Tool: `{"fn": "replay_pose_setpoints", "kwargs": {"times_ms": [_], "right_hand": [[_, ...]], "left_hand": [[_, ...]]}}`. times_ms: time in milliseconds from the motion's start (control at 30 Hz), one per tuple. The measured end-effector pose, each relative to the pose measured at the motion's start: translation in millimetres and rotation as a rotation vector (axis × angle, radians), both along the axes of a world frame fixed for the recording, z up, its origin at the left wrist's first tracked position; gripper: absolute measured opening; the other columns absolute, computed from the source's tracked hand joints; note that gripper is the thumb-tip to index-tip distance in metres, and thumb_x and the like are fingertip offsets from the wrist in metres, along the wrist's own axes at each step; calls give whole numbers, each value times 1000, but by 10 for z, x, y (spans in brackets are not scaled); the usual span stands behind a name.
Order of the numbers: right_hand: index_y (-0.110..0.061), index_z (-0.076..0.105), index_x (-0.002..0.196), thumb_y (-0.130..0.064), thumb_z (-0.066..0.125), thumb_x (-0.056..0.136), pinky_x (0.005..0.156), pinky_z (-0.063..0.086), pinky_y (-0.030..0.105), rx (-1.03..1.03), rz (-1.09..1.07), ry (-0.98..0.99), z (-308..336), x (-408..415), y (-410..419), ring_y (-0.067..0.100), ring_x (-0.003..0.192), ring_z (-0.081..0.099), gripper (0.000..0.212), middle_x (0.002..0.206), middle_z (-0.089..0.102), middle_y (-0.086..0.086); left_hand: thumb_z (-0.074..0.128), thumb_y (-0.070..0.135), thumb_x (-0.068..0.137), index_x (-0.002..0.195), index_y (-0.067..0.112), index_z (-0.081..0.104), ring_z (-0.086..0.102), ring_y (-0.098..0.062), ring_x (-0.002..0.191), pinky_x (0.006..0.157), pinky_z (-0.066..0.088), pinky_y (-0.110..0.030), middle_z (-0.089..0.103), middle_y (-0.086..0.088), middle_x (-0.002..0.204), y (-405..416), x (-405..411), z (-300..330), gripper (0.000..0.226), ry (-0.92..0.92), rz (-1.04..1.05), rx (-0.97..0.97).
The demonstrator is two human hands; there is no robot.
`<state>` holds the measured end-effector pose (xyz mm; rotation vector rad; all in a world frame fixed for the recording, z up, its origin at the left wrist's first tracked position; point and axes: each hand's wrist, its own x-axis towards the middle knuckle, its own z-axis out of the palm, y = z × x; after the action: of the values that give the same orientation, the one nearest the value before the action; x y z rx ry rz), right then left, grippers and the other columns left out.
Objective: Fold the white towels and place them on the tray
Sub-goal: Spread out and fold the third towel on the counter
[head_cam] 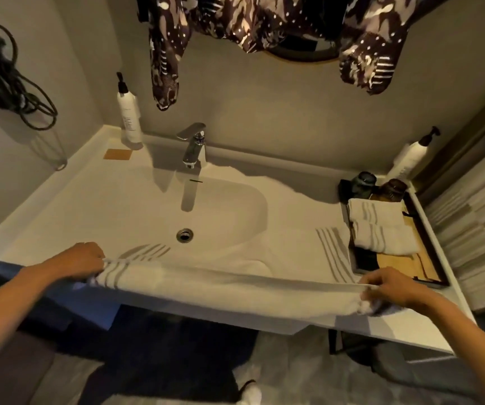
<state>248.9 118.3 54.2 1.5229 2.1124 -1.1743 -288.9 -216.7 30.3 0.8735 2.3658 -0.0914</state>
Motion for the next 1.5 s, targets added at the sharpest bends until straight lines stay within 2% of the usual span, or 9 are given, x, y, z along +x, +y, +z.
{"fn": "replay_pose_setpoints", "kwargs": {"times_ms": [100, 267, 633, 733, 867, 1000, 1200, 1400, 1500], "right_hand": [[-7, 74, 76, -35, 78, 77, 62, 49, 37, -175, 134, -120, -31, -21, 280, 31, 62, 58, 28, 70, 68, 15], [-15, 55, 47, -32, 80, 76, 51, 39, 26, 215, 189, -94, -142, -666, 587, 14, 51, 51, 41, 42, 52, -5], [-15, 62, 89, -39, 64, 86, 69, 51, 40, 844, 229, -378, -731, -1550, 1096, 35, 82, 61, 24, 89, 65, 10], [-14, 61, 90, -28, 61, 88, 67, 38, 42, 1003, 319, -143, -917, -1646, 702, 33, 79, 52, 14, 90, 59, 10], [-21, 62, 83, -30, 54, 92, 65, 36, 37, 837, 561, 68, -1144, -1485, 117, 22, 69, 51, 16, 81, 55, -2], [-15, 68, 95, -20, 53, 89, 66, 46, 38, 793, 407, 72, -1361, -1287, 163, 24, 76, 58, 17, 90, 62, 2], [-3, 63, 102, -7, 66, 80, 68, 49, 39, 868, 18, 31, -1042, -1009, 141, 31, 85, 59, 23, 95, 62, 13], [3, 38, 135, -36, 63, 90, 88, 46, 37, 218, -592, -25, -971, -944, 49, 36, 115, 54, 64, 132, 50, 21], [2, 57, 105, -24, 65, 85, 75, 49, 35, 65, -585, 4, -868, -1019, 213, 30, 85, 62, 34, 114, 63, 23]], "left_hand": [[49, 18, 93, 98, -3, 68, 68, -23, 88, 55, 38, -19, 71, -20, 109, 68, -45, -46, 29, -2, -16, -203], [48, 12, 94, 73, 9, 57, 56, -16, 77, 56, 37, -21, 65, -9, 91, 363, -203, -140, 23, -28, 58, -105], [60, 10, 92, 119, 2, 54, 59, -37, 87, 71, 48, -41, 64, -24, 101, 953, -866, -938, 28, 142, 361, 433], [64, 11, 87, 118, 5, 59, 55, -42, 102, 83, 47, -51, 59, -21, 119, 1198, -600, -1153, 32, 409, 136, 471], [43, 39, 94, 92, 26, 64, 59, -18, 92, 84, 43, -36, 60, 8, 98, 1429, 286, -1075, 25, 112, -580, 553], [41, 64, 89, 126, 29, 49, 49, -10, 103, 87, 42, -28, 52, 12, 122, 1674, 1160, -1046, 51, -249, -881, 413], [43, 34, 99, 98, 25, 54, 57, -16, 73, 59, 44, -28, 61, 5, 88, 1754, 1484, -1115, 15, -47, -976, 652], [37, 43, 100, 97, 28, 56, 51, -13, 74, 61, 38, -26, 58, 8, 88, 1512, 1637, -842, 25, -47, -1023, 631], [44, 38, 93, 100, 28, 57, 54, -14, 76, 59, 40, -27, 59, 8, 89, 1375, 1634, -822, 18, 16, -1123, 514]]}}
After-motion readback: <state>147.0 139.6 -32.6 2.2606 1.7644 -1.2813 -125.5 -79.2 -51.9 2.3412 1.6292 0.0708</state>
